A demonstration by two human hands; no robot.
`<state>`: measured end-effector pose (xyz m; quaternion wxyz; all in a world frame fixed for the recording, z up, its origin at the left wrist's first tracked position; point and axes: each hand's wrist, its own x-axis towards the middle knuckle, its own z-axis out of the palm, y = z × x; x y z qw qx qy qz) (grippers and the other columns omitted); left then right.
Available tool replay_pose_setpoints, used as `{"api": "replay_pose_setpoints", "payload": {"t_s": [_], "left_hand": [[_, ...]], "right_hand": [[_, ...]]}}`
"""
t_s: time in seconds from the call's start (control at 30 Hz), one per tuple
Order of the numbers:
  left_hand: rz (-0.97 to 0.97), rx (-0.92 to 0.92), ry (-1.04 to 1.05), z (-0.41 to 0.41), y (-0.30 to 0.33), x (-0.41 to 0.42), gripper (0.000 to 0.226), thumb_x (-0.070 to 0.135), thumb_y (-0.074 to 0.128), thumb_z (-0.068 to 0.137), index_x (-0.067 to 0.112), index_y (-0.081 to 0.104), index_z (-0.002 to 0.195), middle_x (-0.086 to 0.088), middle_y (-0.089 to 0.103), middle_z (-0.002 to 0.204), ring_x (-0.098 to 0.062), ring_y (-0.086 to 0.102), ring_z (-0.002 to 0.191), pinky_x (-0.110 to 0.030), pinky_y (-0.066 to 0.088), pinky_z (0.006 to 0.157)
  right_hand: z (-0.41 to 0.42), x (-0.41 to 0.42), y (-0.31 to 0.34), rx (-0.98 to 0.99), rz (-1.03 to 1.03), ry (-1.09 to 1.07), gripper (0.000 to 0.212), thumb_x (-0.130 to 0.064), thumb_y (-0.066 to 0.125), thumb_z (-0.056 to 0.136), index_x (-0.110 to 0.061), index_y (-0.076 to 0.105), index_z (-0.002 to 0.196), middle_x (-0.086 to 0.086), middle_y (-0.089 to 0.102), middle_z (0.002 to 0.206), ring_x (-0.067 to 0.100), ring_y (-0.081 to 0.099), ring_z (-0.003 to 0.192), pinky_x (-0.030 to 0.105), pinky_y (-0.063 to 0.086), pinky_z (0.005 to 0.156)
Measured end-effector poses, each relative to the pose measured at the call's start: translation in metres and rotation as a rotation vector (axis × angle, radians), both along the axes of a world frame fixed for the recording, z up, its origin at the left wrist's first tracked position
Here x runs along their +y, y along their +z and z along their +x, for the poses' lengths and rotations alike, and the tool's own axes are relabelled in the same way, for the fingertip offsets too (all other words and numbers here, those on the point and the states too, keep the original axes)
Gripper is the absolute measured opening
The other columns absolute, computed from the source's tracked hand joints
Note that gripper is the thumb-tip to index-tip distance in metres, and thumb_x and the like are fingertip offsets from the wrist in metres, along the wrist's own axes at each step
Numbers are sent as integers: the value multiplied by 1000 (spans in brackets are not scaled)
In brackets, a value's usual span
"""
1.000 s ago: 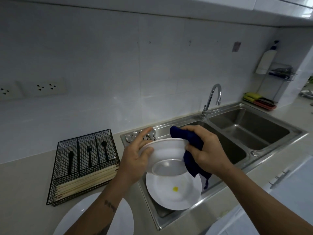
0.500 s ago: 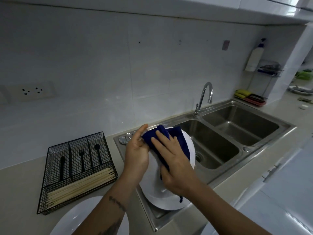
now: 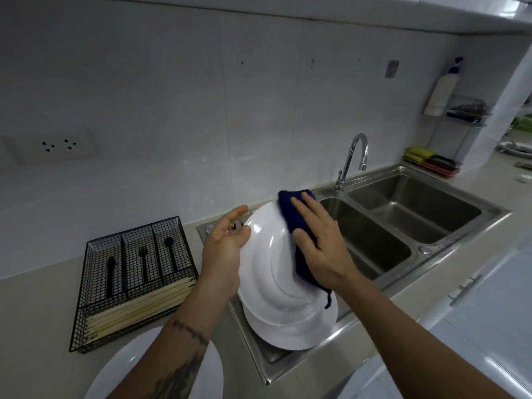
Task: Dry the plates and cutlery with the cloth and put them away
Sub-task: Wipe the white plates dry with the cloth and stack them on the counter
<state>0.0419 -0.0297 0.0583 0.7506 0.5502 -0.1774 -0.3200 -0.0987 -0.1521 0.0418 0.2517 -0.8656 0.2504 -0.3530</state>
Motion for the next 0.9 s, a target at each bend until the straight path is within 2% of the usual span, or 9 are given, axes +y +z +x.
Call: {"api": "replay_pose_setpoints", "payload": {"t_s": [0.07,0.13,0.2,0.33,0.43,0.53,0.73,0.83,0.9], "left_hand": [[-19,54,65,6,4,0,37,0,58,93,30,72,110,-3,70,105,-24,66,88,-47,57,88],[-56,118,108,12,8,2,37,3,58,93,35,72,107,-12,64,120,-29,64,97,-55,53,95],[-84,149,121,13,11,0,36,5,58,94,36,71,105,-15,62,127,-30,64,100,-55,53,95],[-132,275,92,3,8,-18,34,4,54,96,33,66,107,-11,62,129,-27,64,103,-45,57,83],[-112,376,102,-6,5,-33,32,6,54,97,34,61,111,-9,57,132,-33,61,113,-53,53,93],[-134,438,85,-8,6,-37,38,9,51,100,29,53,132,-11,58,128,-33,61,112,-47,56,82],[-195,466,2,-2,9,-34,49,9,42,104,24,37,150,-9,58,135,-27,64,104,-41,54,73],[-187,422,-31,4,8,-23,47,11,47,102,25,43,147,-6,58,135,-25,65,103,-38,57,68],[-188,381,-16,9,8,-16,46,10,50,101,26,47,144,-1,62,127,-21,65,101,-35,57,70]], "right_hand": [[-6,-15,-6,-75,168,-73,57,-42,37,91,-34,32,147,-14,28,154,6,23,142,43,22,117],[-9,-17,-17,-142,352,-107,54,-43,37,92,-41,31,145,-13,36,150,11,36,136,47,31,113],[-8,-1,-28,-220,420,-148,53,-40,35,93,-43,29,146,-14,37,149,9,37,134,47,32,112],[-1,47,-39,-299,181,-181,53,-21,37,95,-28,34,147,-10,30,155,6,26,142,44,25,117],[5,64,-43,-180,-110,-5,53,-14,37,94,-21,39,146,-5,31,155,16,24,145,45,16,119],[8,59,-36,-53,-205,51,52,-16,35,94,-21,39,146,-5,29,156,14,20,146,46,17,119],[38,17,18,56,-101,83,52,-20,33,93,-17,42,144,1,37,152,16,26,143,34,19,118],[44,-13,31,31,-44,-2,49,-15,37,94,-15,43,143,4,43,148,18,34,137,27,22,114],[37,-31,29,-35,125,-86,44,-11,38,96,-16,48,139,5,54,135,23,49,123,29,34,106]]}}
